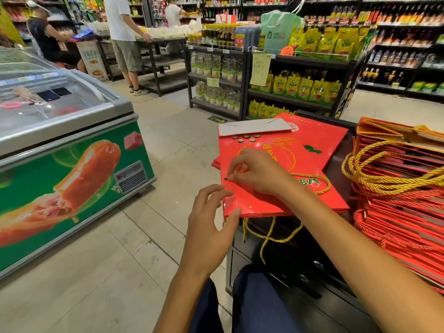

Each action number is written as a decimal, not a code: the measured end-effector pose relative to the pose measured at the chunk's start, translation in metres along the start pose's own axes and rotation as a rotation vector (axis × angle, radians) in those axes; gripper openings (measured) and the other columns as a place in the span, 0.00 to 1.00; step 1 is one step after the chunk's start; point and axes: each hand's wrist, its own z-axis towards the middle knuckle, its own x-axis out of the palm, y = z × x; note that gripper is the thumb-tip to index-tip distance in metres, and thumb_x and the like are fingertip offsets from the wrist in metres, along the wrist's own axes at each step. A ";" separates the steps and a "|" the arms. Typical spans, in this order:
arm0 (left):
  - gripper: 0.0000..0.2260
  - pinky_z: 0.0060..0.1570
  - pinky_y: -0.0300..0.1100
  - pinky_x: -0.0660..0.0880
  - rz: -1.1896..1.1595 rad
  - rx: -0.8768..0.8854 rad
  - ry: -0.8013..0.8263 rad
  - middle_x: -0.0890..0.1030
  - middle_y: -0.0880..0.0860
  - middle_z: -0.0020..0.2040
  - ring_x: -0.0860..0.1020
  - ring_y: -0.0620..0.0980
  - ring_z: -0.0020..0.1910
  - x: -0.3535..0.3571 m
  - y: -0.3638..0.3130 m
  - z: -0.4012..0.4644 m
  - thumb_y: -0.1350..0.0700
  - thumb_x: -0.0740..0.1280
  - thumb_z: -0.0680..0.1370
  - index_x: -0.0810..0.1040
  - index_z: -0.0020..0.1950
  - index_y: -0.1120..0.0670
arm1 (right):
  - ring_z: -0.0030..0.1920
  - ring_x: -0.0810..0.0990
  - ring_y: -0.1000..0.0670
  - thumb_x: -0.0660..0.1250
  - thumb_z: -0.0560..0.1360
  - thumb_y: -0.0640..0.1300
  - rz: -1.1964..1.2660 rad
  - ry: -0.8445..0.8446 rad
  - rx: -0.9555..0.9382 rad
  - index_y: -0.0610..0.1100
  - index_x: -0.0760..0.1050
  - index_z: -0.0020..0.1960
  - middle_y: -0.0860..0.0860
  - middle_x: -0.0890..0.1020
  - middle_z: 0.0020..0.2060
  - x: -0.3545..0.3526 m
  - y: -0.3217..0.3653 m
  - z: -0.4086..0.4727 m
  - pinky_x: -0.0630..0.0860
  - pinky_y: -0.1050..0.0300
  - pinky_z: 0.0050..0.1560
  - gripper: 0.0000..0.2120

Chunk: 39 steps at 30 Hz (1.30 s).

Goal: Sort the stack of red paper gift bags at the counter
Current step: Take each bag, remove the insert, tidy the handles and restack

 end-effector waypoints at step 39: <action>0.10 0.69 0.35 0.71 -0.094 0.045 -0.258 0.82 0.46 0.65 0.74 0.40 0.71 0.013 -0.006 0.011 0.54 0.71 0.81 0.85 0.61 0.51 | 0.56 0.81 0.65 0.68 0.76 0.47 0.062 0.059 -0.267 0.51 0.80 0.62 0.59 0.85 0.54 -0.055 0.028 -0.067 0.79 0.55 0.59 0.15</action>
